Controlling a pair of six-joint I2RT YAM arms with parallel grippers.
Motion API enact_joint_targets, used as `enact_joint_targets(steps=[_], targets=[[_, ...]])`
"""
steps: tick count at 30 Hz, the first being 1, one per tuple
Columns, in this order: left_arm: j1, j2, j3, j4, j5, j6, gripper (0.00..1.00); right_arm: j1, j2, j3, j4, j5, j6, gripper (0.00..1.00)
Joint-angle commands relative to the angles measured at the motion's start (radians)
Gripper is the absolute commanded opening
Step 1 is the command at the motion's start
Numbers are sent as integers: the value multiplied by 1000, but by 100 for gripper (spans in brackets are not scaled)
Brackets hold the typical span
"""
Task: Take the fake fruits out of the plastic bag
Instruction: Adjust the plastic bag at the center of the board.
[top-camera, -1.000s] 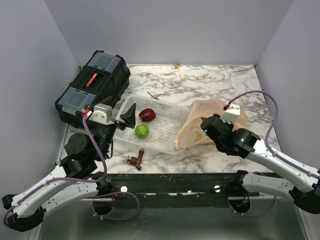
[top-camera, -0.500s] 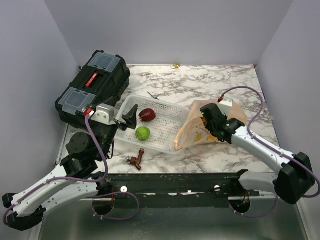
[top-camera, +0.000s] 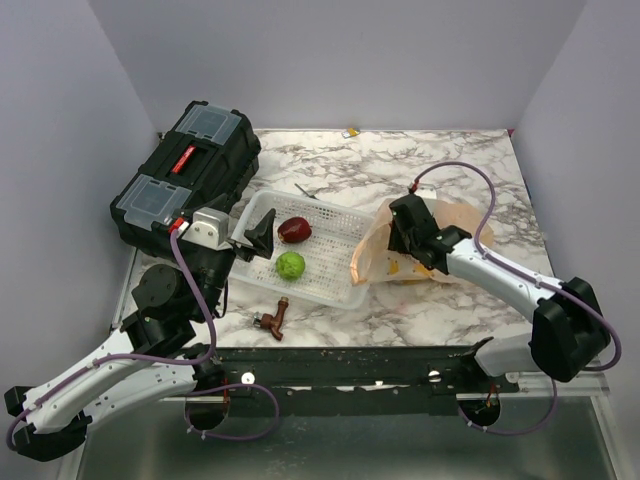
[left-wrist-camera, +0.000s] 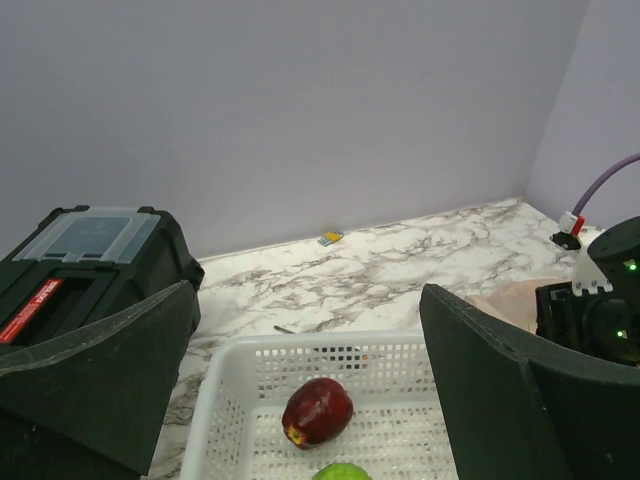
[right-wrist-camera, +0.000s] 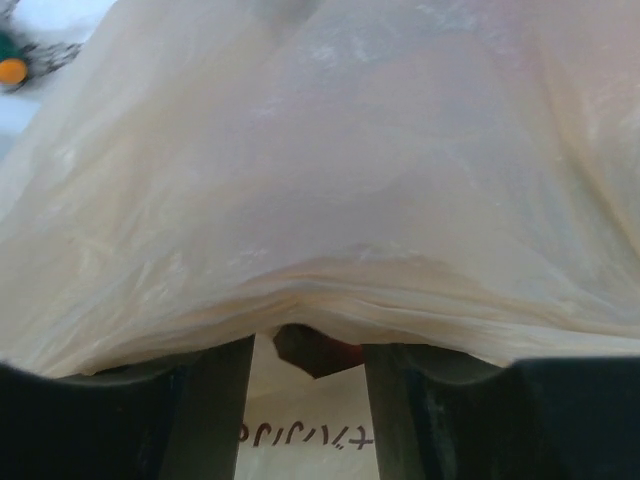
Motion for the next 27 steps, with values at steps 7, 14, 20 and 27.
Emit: enact_joint_targets(steps=[7, 14, 20, 27], targets=[[-6, 21, 10, -3, 19, -1, 94, -6, -63, -78, -8, -378, -36, 70], [-8, 33, 12, -7, 22, -2, 94, -6, -61, -169, -11, -436, 29, 70], [-7, 47, 14, -10, 29, -8, 94, -6, -172, -113, -95, -278, 47, 73], [-9, 90, 35, -46, 101, -22, 95, -6, -245, -41, -140, -65, 73, 76]])
